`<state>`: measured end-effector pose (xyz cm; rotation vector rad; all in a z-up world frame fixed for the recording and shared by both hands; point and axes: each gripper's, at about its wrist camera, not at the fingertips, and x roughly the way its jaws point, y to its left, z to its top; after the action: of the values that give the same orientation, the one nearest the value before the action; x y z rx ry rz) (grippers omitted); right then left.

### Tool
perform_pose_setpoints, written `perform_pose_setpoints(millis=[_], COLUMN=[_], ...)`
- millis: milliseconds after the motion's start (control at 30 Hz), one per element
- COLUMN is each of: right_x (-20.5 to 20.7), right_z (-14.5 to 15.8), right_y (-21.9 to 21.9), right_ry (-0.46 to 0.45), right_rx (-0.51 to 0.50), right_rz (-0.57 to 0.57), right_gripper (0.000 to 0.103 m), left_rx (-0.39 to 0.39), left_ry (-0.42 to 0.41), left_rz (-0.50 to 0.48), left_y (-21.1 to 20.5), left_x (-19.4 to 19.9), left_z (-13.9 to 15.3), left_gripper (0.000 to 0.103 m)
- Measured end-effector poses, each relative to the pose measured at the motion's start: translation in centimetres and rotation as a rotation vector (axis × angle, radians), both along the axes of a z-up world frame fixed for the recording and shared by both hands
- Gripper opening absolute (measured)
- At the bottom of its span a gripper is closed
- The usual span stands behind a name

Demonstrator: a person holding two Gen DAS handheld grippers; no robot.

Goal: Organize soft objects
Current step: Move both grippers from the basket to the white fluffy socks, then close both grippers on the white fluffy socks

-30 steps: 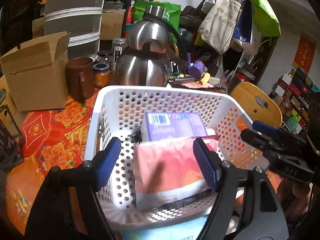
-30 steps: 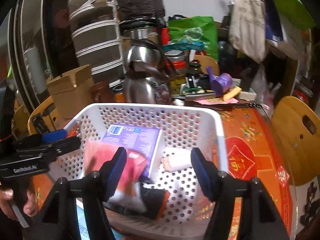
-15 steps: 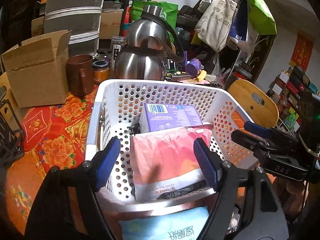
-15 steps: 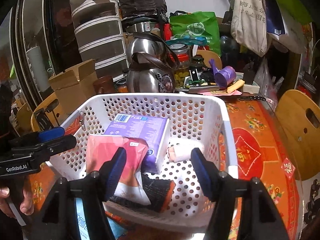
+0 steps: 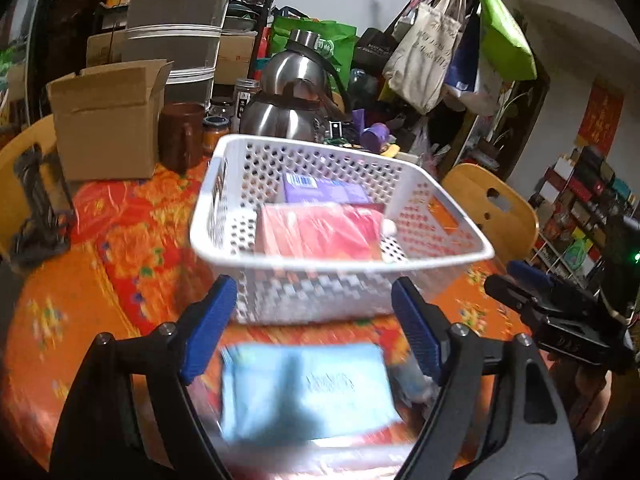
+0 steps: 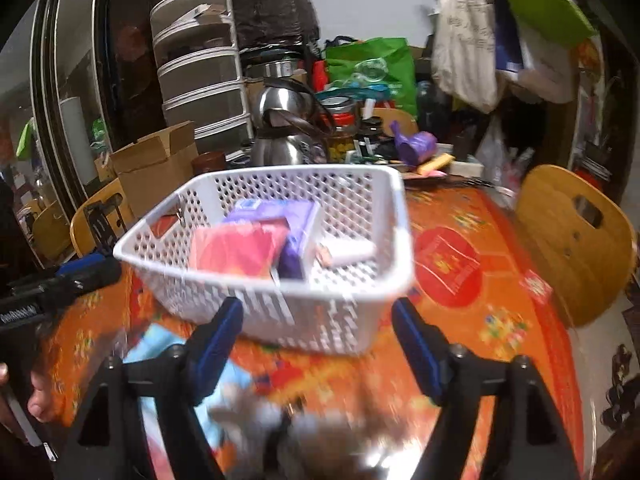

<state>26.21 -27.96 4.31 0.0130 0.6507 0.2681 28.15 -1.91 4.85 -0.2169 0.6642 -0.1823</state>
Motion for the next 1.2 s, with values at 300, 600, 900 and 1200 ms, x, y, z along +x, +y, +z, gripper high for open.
perform_pose_setpoints(millis=[300,600,900,1200], right_x=[-5.3,-5.9,-5.3,-5.1], right_z=[-5.3,-6.8,-7.4,-7.6], right_y=[-3.7,-1.6,-0.8,-0.9], right_ry=[0.081,0.077,0.093,0.095], right_rx=[0.101,0.039,0.027,0.026], right_rz=[-0.044,-0.005,0.011,0.012], right_gripper=[0.082,0.045,0.021,0.015], left_rx=[0.025,0.031,0.062,0.071], left_ry=[0.011,0.046,0.075,0.078], left_rz=[-0.055,-0.090,-0.106,-0.167], left_y=[-6.1,-10.5,-11.7,-13.3], left_x=[-6.3,-5.8,-4.6,-3.9], left_z=[-3.8,-7.0,-8.3,-8.8], left_gripper=[0.081,0.076,0.042,0.016])
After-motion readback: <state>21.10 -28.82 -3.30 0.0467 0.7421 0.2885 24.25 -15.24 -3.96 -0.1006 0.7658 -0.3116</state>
